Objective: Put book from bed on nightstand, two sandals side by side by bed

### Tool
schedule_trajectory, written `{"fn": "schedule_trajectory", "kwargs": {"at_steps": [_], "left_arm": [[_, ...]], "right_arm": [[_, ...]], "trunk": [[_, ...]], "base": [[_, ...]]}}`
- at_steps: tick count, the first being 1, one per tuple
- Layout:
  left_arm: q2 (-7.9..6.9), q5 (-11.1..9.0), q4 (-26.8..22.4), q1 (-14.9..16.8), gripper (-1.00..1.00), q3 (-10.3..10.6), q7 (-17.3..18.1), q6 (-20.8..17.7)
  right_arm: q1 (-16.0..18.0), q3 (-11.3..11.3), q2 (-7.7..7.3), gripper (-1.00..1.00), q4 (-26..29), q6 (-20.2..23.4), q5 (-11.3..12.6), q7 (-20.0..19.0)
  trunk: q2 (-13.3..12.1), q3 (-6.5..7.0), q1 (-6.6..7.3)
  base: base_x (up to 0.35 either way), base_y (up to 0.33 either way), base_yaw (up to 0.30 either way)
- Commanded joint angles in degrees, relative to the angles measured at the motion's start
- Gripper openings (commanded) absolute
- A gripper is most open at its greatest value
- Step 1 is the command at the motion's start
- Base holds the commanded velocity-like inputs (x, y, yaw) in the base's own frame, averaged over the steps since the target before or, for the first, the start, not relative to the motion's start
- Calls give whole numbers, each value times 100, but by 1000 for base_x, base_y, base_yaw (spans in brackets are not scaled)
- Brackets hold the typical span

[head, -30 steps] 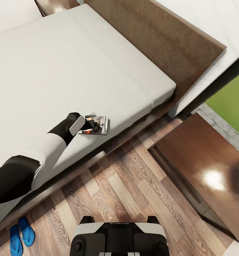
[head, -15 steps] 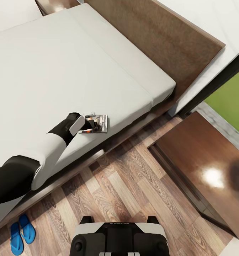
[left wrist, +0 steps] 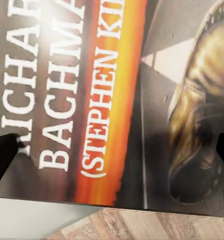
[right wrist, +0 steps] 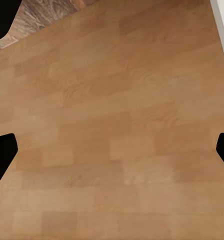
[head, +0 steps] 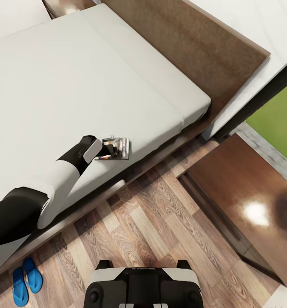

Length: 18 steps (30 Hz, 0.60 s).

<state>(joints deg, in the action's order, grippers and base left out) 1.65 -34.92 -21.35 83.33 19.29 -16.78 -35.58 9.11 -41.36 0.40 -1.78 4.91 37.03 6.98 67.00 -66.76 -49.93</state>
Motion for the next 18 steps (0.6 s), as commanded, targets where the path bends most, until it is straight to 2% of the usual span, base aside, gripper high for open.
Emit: {"fn": "schedule_trajectory", "kwargs": {"at_steps": [1,18], "left_arm": [[-7,-41,113,-1,100,39,-45,-22],[-7,-41,113,-1,100,39,-45,-20]], "right_arm": [[3,-48,4,100,-7,17,33,14],[3,-43,4,100,-8,12,33,14]], "trunk": [[2,-3,0],[2,-3,0]], "base": [[-70,0,0],[-31,0,0]]}}
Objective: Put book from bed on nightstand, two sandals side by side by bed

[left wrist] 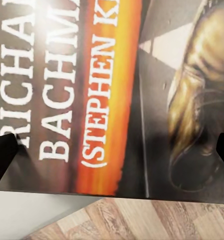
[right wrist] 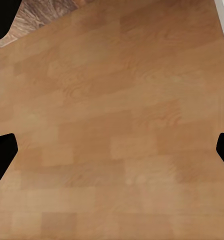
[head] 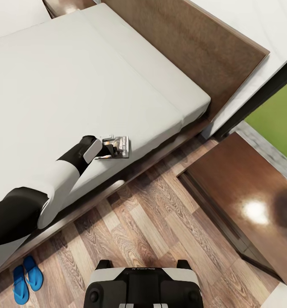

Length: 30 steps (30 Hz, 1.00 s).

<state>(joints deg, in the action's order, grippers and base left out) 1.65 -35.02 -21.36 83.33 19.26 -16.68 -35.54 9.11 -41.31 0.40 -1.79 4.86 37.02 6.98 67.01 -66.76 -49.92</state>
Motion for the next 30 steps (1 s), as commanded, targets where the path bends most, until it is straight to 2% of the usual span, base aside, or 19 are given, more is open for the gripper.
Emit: {"fn": "schedule_trajectory", "kwargs": {"at_steps": [1,13,23,30], "left_arm": [[-7,-31,114,-1,100,43,-55,-23],[-7,-31,95,-1,100,43,-55,-27],[-7,-31,-298,-1,100,43,-55,-42],[-7,-31,-389,-1,100,43,-58,-43]], "right_arm": [[3,-47,4,100,-6,18,33,14],[3,-45,4,100,-6,15,33,14],[3,-44,2,100,-4,8,33,14],[3,-45,-2,100,1,7,33,14]], "trunk": [[2,-3,-1],[2,-3,-1],[2,-3,-1],[2,-3,-1]], "base": [[-3,0,0],[-1,0,0],[0,0,0],[0,0,0]]}}
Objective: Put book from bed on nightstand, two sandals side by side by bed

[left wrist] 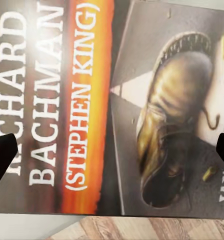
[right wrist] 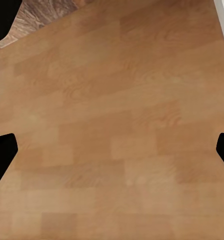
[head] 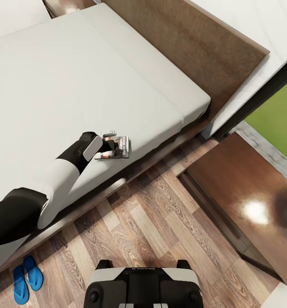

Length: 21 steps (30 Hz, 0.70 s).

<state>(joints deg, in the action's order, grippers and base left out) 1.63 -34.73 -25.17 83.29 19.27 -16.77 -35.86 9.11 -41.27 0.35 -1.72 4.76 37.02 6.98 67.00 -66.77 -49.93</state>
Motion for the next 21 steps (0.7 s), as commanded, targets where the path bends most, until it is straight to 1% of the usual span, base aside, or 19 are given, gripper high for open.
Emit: {"fn": "schedule_trajectory", "kwargs": {"at_steps": [1,8,12,15,18,21], "left_arm": [[-5,-61,-14,3,100,41,-50,-11],[-5,-61,-55,3,100,41,-53,-9],[-5,-61,-172,3,100,36,-52,-25],[-5,-64,-356,3,100,23,-61,-77],[-14,-66,-596,8,100,10,-84,-240],[-90,-68,-913,20,100,4,-132,-471]], "right_arm": [[3,-48,3,100,-6,17,33,14],[3,-51,2,100,-1,22,33,14],[3,-51,1,100,2,27,33,14],[3,-54,1,100,3,25,33,14],[3,-55,0,100,4,21,33,14],[3,-55,0,100,4,22,33,14]], "trunk": [[2,-2,0],[2,-2,0],[2,-2,0],[2,-2,0],[2,-2,0],[2,-2,0]], "base": [[0,0,0],[0,0,0],[0,0,0],[0,0,0],[0,0,0],[0,0,0]]}}
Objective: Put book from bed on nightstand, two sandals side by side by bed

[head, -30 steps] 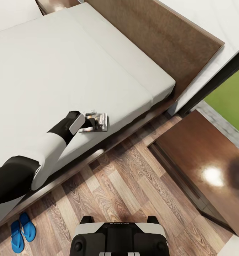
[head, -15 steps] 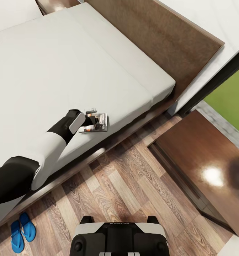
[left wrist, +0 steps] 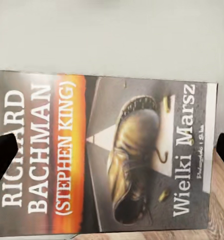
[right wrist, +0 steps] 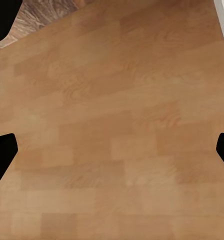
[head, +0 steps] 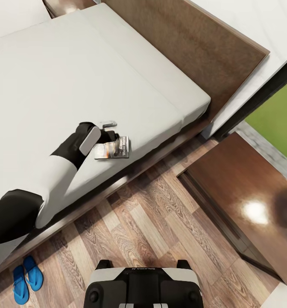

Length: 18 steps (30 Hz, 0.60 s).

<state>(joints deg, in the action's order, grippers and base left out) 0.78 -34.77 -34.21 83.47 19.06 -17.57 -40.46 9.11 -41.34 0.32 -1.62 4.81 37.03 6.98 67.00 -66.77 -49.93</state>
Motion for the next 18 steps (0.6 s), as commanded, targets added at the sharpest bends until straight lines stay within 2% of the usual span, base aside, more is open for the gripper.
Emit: {"fn": "schedule_trajectory", "kwargs": {"at_steps": [1,3,7,11,15,16,17,18], "left_arm": [[-60,-64,-137,6,100,24,-79,-84],[-222,-64,-403,11,100,22,-140,-223],[-637,-65,-926,33,100,20,-228,-513],[-1001,-65,-1360,169,100,19,-266,-721],[-1311,-28,-1585,363,100,19,-284,-843],[-1311,-28,-1585,363,100,19,-284,-843],[-1450,42,-1642,454,100,18,-290,-899],[-1505,93,-1665,497,100,18,-290,-921]], "right_arm": [[3,-48,3,100,-6,16,33,14],[3,-49,3,100,-6,14,33,14],[3,-53,3,100,-1,14,28,14],[3,-56,3,100,10,15,26,14],[3,-58,3,100,21,13,23,14],[3,-58,3,100,21,13,23,14],[3,-58,3,100,24,12,20,14],[3,-58,3,100,25,12,19,14]], "trunk": [[2,-2,-1],[2,-2,-1],[2,-2,-1],[2,-2,-1],[2,-2,-1],[2,-2,-1],[2,-2,-1],[2,-2,-1]], "base": [[0,0,0],[0,0,0],[0,0,0],[0,0,0],[0,0,0],[0,0,0],[0,0,0],[0,0,0]]}}
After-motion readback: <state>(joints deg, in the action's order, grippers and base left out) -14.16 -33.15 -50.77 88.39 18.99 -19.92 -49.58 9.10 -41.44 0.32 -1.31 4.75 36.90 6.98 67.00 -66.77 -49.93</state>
